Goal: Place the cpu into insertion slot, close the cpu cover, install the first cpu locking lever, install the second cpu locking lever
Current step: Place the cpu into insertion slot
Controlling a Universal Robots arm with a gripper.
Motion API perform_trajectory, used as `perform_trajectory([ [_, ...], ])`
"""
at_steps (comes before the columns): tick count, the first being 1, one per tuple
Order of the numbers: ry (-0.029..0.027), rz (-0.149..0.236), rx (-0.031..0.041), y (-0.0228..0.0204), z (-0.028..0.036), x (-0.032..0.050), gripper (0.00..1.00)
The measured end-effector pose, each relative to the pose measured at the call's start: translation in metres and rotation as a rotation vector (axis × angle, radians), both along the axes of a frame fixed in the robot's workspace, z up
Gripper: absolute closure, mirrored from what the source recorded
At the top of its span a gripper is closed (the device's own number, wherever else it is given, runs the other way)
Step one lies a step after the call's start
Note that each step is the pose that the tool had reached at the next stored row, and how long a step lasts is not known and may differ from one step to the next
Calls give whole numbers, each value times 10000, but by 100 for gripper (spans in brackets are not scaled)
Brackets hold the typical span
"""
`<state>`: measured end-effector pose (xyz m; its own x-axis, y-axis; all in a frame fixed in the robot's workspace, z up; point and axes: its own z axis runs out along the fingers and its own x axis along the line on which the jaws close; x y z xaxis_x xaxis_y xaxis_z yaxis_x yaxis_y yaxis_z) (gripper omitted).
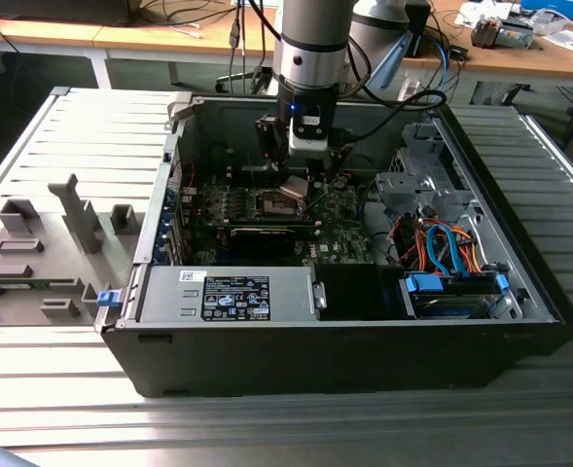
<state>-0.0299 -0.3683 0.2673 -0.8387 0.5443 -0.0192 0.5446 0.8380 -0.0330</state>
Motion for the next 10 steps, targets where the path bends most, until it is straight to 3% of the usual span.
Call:
perform_trajectory([
  [10,0,-228,-68,0,-1,0,46],
])
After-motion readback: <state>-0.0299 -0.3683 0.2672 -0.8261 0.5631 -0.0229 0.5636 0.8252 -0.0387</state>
